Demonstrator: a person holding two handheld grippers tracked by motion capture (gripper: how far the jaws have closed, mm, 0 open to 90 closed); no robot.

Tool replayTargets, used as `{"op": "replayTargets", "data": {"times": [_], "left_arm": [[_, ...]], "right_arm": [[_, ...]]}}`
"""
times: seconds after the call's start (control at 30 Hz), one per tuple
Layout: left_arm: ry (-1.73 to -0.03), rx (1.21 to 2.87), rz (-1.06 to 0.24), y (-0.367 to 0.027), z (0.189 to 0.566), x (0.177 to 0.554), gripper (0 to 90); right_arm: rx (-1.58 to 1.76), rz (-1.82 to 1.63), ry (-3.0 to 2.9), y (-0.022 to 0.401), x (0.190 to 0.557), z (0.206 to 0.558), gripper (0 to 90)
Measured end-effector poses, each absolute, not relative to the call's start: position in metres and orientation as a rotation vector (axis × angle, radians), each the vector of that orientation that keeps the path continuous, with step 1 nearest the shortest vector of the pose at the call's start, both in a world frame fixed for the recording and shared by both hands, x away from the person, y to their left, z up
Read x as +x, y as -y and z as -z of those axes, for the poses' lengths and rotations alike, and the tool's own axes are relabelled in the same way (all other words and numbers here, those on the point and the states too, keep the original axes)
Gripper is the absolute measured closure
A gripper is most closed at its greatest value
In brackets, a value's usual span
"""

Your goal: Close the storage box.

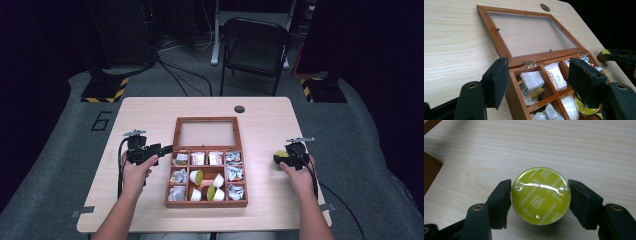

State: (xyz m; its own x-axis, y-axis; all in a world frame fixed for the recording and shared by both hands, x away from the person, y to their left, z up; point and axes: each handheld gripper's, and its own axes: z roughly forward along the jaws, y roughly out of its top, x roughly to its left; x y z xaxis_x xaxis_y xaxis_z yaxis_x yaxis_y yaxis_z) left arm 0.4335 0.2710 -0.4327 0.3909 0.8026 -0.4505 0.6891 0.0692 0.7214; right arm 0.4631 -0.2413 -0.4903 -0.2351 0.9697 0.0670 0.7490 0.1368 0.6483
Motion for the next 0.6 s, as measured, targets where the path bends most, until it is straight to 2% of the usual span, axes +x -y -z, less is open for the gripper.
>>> {"op": "replayTargets", "data": {"times": [0.07,0.6], "left_arm": [[-1.337,1.656,-0.143,-0.271,0.4328,0.4336,33.3],[-1.326,1.665,-0.144,-0.2723,0.433,0.4351,33.3]], "right_arm": [[1.657,-0.809,-2.05,0.2417,0.4634,0.4917,33.9],[1.664,-0.814,-2.014,0.2432,0.461,0.4876,32.4]]}}
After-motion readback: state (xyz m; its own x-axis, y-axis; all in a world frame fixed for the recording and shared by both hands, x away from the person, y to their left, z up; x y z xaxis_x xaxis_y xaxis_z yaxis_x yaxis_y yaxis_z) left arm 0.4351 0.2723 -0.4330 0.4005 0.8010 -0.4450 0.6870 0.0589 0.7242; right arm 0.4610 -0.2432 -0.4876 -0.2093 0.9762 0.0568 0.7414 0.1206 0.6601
